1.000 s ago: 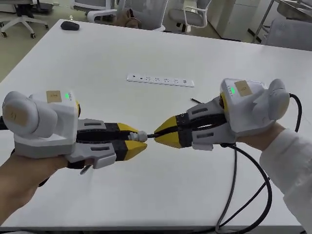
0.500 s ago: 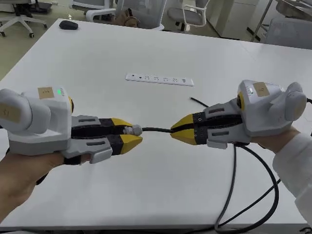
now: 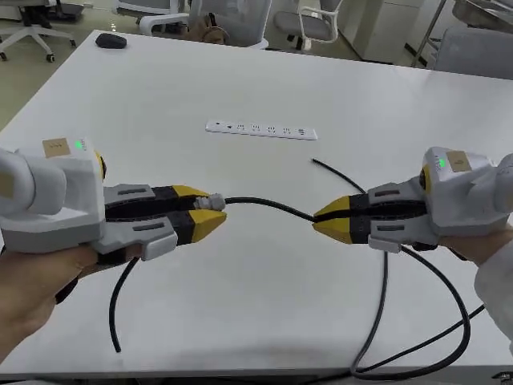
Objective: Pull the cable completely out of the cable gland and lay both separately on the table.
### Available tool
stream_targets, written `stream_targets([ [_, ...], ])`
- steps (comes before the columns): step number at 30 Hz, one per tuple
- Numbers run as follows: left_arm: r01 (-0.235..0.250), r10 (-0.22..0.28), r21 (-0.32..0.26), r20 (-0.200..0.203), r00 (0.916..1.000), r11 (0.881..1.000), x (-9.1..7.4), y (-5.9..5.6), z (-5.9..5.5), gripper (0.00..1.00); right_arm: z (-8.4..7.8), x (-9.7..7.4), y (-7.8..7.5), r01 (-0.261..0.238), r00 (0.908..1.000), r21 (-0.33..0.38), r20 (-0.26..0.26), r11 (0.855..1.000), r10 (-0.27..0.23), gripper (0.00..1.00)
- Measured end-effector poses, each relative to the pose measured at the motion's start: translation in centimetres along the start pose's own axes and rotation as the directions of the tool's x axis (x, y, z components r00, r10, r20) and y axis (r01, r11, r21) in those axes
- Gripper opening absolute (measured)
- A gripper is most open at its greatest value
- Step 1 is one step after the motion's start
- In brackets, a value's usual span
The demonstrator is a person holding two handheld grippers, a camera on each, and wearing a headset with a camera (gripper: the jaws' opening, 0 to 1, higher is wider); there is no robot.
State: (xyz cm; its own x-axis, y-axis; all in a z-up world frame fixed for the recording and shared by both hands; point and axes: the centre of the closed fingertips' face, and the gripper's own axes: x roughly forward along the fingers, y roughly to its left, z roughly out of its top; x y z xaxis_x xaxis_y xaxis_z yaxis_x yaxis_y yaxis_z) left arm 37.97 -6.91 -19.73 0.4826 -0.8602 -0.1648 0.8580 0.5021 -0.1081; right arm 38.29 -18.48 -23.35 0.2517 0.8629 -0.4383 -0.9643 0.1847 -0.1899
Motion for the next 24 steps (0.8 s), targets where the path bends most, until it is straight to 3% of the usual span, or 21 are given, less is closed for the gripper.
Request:
stream_targets([
  [8, 0.001, -0.001, -0.004, 0.017, 0.9999, 1.000, 0.02, -0.02, 0.27, 0.17, -0.68, -0.71, 0.15, 0.020, 0.9997, 0.040, 0.013, 0.999, -0.021, 0.04],
  [18, -0.009, 0.009, -0.021, 0.001, 1.0000, 1.000, -0.07, 0.23, 0.06, 0.17, -0.56, -0.49, 0.10, 0.026, 0.9993, 0.054, 0.025, 0.998, -0.027, 0.04],
  [24, -0.001, 0.001, 0.000, 0.006, 1.0000, 1.000, 0.05, -0.07, 0.29, 0.17, -0.87, -0.43, -0.03, 0.028, 0.9996, 0.070, 0.004, 0.997, -0.028, 0.05],
])
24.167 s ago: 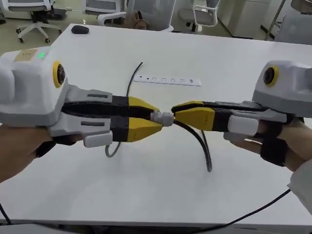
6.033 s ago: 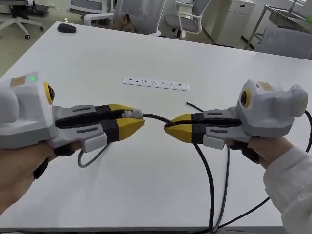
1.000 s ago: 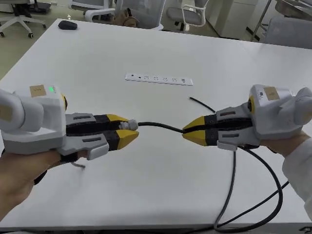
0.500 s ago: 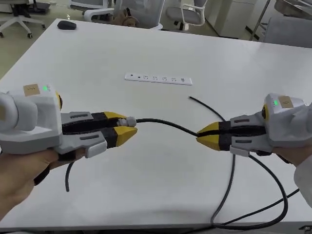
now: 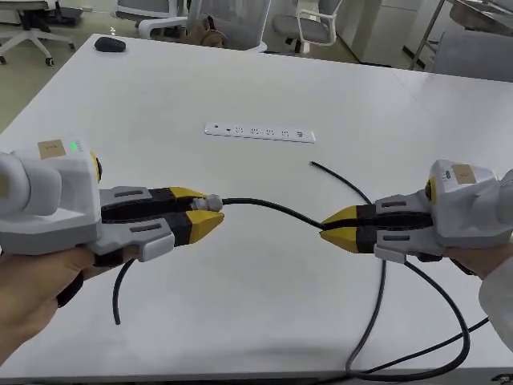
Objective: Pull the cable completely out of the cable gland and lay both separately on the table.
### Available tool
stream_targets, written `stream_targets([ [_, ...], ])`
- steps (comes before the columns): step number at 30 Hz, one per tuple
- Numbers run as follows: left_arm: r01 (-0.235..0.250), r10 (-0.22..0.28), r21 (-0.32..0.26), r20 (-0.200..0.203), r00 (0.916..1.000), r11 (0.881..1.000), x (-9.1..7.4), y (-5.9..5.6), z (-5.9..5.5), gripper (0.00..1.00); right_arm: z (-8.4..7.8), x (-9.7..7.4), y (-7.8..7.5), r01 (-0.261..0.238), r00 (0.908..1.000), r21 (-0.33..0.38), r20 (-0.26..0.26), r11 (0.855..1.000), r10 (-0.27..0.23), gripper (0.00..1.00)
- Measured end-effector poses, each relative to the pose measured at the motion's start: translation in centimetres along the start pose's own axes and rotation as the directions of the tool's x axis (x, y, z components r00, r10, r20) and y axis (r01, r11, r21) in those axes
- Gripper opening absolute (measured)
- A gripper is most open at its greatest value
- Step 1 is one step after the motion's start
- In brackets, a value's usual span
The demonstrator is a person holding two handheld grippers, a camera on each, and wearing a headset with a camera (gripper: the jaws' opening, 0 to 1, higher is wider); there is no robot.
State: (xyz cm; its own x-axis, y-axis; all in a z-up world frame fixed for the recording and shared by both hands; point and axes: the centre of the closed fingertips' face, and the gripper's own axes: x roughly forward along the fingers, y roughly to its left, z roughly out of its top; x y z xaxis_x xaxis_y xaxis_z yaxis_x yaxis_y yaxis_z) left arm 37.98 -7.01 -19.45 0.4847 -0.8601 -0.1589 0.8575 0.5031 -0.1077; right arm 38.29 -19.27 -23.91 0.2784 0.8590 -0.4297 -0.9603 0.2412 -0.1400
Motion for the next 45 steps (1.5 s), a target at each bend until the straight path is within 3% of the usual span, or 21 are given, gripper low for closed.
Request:
stream_targets([
  [6, 0.000, 0.000, 0.020, -0.010, 0.9999, 1.000, 0.1, 0.0, -0.1, 0.17, 0.3, -0.2, -0.1, 0.013, 0.9998, 0.020, -0.014, 1.000, -0.013, 0.20],
  [13, -0.002, 0.003, 0.032, -0.022, 0.9998, 1.000, 0.1, 0.0, -0.3, 0.17, 1.3, -0.5, 0.3, 0.013, 0.9999, -0.006, -0.012, 1.000, -0.013, 0.29],
  [18, -0.001, 0.002, 0.048, -0.034, 0.9994, 0.999, 0.2, -0.1, -0.5, 0.17, 3.3, -0.2, 1.1, -0.008, 0.9997, -0.032, 0.022, 0.999, 0.009, 0.32],
  [29, 0.003, -0.002, 0.055, -0.028, 0.9996, 0.998, 0.1, -0.2, -0.4, 0.17, 6.4, 2.0, 3.0, -0.069, 0.9968, -0.149, 0.030, 0.986, 0.075, 0.32],
  [35, 0.025, -0.023, 0.062, -0.028, 0.9994, 0.998, 0.2, -0.7, -0.3, 0.17, 7.1, 3.5, 3.3, -0.092, 0.9951, -0.206, 0.017, 0.974, 0.098, 0.31],
  [45, 0.068, -0.062, 0.098, -0.063, 0.9961, 0.993, 0.6, -1.6, -0.9, 0.17, 8.1, 5.3, 3.9, -0.127, 0.9906, -0.270, 0.013, 0.954, 0.136, 0.27],
])
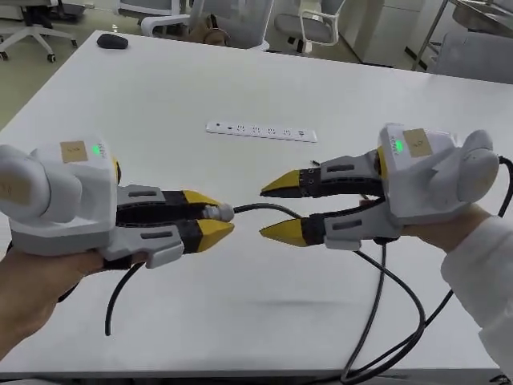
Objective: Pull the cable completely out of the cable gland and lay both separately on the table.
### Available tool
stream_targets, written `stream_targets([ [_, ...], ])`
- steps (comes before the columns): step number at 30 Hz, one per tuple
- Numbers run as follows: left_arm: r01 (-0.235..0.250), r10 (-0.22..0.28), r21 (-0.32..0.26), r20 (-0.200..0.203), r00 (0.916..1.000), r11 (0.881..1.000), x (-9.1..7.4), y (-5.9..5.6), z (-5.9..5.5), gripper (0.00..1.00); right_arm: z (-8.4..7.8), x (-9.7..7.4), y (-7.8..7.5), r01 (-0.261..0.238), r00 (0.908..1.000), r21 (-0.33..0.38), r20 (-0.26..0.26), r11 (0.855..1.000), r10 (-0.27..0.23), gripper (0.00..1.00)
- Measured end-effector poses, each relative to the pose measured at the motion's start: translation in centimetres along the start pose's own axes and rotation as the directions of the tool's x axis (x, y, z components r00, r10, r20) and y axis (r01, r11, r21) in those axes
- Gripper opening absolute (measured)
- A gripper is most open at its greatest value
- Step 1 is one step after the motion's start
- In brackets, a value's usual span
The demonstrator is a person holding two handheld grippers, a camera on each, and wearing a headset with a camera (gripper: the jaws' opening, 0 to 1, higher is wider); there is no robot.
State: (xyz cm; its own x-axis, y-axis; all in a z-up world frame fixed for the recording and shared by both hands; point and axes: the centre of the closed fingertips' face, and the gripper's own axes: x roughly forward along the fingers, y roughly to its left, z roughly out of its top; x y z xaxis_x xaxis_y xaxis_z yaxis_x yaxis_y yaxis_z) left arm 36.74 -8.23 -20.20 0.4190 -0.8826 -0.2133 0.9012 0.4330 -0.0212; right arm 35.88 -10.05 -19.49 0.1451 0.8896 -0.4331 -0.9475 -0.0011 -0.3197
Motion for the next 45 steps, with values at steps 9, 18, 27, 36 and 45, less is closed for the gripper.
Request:
stream_targets([
  [9, 0.043, -0.043, 0.010, 0.001, 0.9991, 0.999, 0.3, -0.9, 0.0, 0.17, -0.1, 1.1, 0.6, -0.043, 0.9990, -0.045, -0.015, 0.998, 0.042, 0.18],
  [18, 0.052, -0.052, 0.010, -0.004, 0.9986, 0.999, 0.3, -1.0, -0.1, 0.17, -0.6, 1.2, 0.3, -0.050, 0.9985, -0.041, -0.023, 0.998, 0.049, 0.06],
  [27, 0.045, -0.045, -0.001, 0.007, 0.9990, 0.999, 0.2, -0.7, 0.1, 0.17, -0.4, 1.2, 0.0, -0.036, 0.9994, 0.032, -0.002, 0.999, 0.036, 0.06],
  [36, 0.017, -0.017, 0.004, -0.002, 0.9999, 1.000, -0.1, -0.2, 0.0, 0.17, -1.0, 1.2, -0.4, -0.023, 0.9995, 0.058, -0.021, 0.998, 0.024, 0.05],
  [45, -0.019, 0.019, -0.007, 0.020, 0.9996, 1.000, -0.6, 0.5, 0.5, 0.17, -1.9, 0.4, -1.0, 0.008, 0.9995, 0.099, -0.031, 0.995, -0.005, 0.05],
])
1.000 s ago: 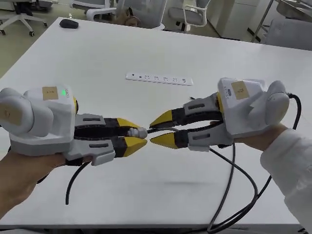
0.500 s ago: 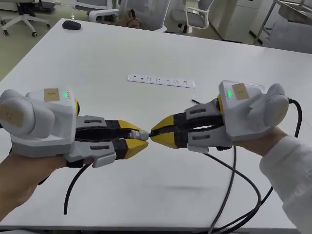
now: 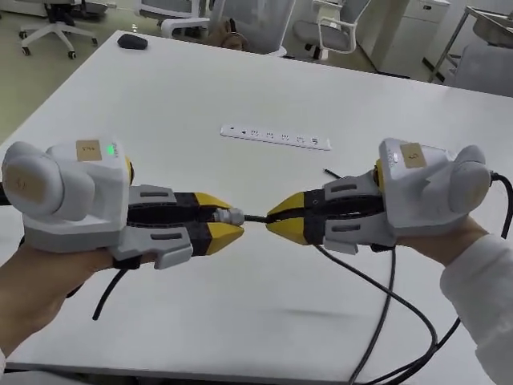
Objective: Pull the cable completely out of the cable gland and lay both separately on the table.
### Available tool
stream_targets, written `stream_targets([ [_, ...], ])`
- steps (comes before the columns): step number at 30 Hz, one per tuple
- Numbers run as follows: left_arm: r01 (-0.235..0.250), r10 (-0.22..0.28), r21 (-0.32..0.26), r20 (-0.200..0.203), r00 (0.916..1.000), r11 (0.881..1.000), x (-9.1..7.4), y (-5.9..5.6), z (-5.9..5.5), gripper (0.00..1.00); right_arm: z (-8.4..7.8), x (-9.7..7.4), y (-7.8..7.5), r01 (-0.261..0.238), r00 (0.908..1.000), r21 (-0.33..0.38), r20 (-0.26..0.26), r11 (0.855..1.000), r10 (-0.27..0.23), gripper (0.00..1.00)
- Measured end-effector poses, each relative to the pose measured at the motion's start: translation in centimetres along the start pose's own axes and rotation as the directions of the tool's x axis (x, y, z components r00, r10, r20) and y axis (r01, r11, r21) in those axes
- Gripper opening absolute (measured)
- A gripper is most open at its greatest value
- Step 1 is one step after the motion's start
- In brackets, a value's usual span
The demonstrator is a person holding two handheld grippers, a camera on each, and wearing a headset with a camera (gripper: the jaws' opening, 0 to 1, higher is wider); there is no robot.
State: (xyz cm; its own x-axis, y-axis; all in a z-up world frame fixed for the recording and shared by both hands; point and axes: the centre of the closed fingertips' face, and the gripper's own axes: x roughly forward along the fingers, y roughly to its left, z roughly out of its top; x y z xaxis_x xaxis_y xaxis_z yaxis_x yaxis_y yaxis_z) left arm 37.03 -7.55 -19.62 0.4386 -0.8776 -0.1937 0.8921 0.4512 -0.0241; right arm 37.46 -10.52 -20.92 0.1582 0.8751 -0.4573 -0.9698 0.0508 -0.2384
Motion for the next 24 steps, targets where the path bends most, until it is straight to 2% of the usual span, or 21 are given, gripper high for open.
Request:
stream_targets([
  [8, -0.043, 0.044, -0.037, 0.029, 0.9986, 0.998, -0.8, 1.2, 0.3, 0.17, -1.1, -1.1, -0.4, 0.033, 0.9994, 0.035, -0.007, 0.999, -0.033, 0.04],
  [11, -0.057, 0.059, -0.048, 0.039, 0.9975, 0.997, -1.0, 1.5, 0.5, 0.17, -2.0, -1.7, -0.4, 0.052, 0.9985, 0.046, -0.018, 0.998, -0.052, 0.04],
  [18, -0.064, 0.068, -0.062, 0.062, 0.9957, 0.996, -1.2, 1.6, 0.9, 0.17, -2.8, -3.4, -0.5, 0.093, 0.9956, 0.068, -0.022, 0.993, -0.091, 0.04],
  [24, -0.060, 0.066, -0.077, 0.085, 0.9942, 0.995, -1.2, 1.7, 1.3, 0.17, -3.2, -4.0, -0.4, 0.103, 0.9946, 0.075, -0.021, 0.992, -0.102, 0.04],
])
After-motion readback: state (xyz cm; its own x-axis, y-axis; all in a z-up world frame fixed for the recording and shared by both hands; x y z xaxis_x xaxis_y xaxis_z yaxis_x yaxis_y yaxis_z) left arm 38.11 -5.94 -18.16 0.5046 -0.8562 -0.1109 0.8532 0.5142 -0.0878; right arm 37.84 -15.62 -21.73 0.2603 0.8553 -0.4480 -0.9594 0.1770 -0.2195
